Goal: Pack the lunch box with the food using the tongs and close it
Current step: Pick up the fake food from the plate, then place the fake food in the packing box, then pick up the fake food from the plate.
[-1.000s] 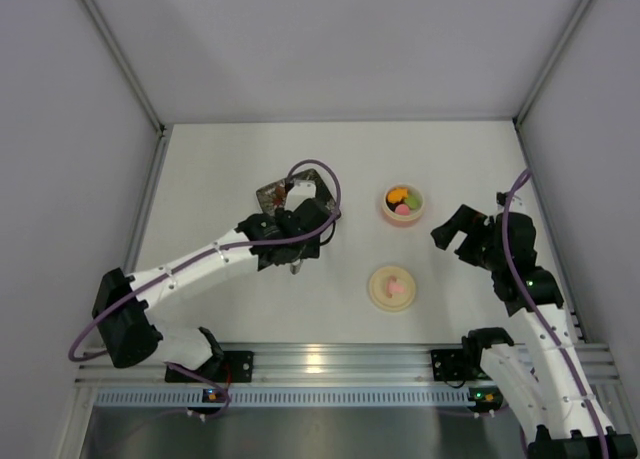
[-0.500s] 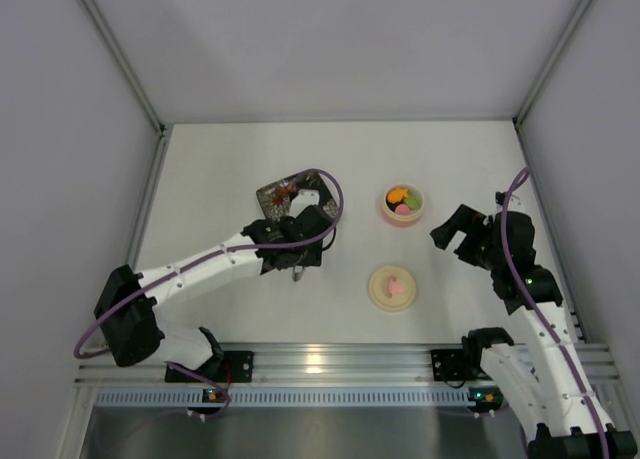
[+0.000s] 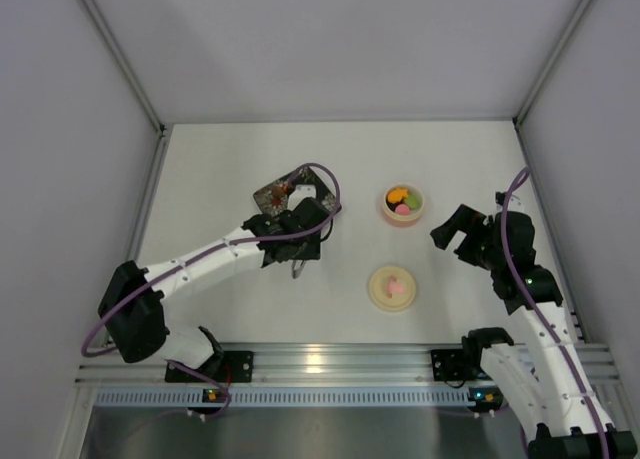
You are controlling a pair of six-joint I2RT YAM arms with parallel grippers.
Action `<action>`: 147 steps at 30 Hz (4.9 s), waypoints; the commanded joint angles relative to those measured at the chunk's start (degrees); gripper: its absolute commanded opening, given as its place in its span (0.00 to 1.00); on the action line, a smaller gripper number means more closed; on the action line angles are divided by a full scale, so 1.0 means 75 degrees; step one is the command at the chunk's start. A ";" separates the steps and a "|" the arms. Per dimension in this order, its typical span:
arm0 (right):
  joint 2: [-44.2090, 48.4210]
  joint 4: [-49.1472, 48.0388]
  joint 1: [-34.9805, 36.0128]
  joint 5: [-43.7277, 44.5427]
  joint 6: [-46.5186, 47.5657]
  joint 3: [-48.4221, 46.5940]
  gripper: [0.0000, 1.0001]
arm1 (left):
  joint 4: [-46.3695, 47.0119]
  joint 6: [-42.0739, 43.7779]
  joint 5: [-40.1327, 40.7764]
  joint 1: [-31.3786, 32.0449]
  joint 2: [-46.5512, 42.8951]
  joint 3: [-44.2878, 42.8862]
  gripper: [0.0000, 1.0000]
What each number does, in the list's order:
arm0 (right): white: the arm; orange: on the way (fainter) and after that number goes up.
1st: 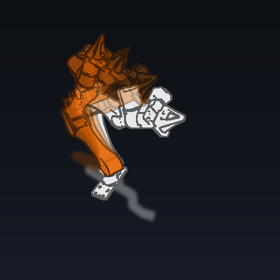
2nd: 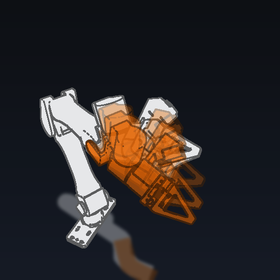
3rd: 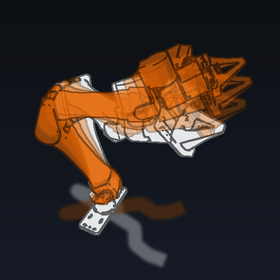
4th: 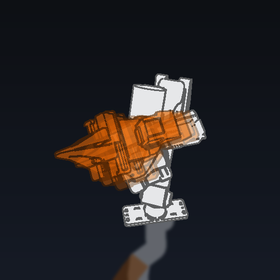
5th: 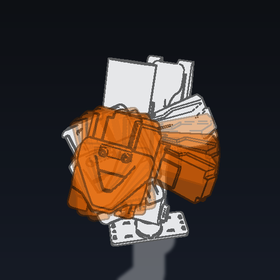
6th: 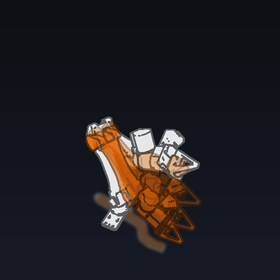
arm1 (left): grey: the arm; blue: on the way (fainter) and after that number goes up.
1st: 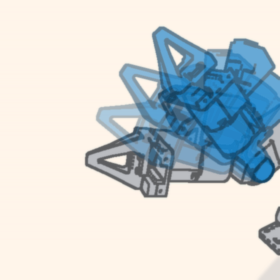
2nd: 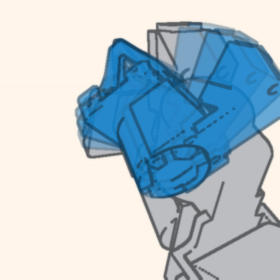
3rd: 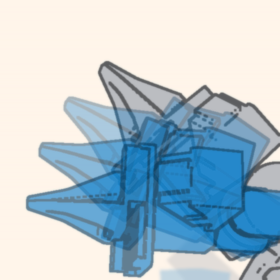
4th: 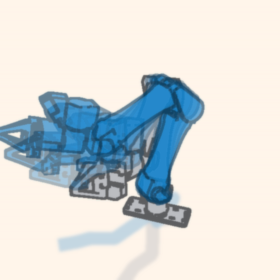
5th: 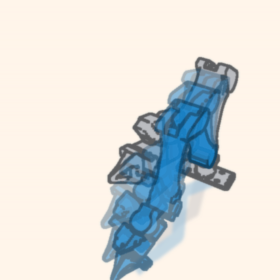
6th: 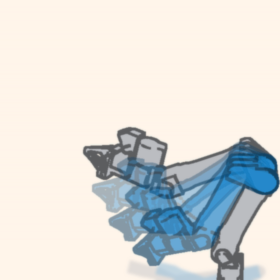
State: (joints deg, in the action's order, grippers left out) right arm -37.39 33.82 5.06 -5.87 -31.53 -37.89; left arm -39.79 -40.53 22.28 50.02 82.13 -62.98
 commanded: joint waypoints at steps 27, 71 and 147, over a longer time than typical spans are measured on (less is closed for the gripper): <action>0.0157 -0.0397 -0.0135 0.0068 0.0020 0.0071 0.99 | 0.0770 0.0552 -0.0510 -0.0658 0.0135 -0.0484 0.47; -0.0019 -0.0443 -0.0124 0.0032 0.0055 -0.0093 1.00 | -0.0085 0.0962 -0.0451 -0.0798 0.0440 -0.1878 0.27; 0.0040 -0.0244 -0.0124 0.0138 0.0091 -0.0221 1.00 | 0.0184 0.0459 0.0228 -0.2426 0.0089 -0.1447 0.46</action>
State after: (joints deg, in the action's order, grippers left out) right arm -36.84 34.81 5.06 -3.97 -31.03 -38.79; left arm -41.50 -36.14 24.27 32.34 83.81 -76.12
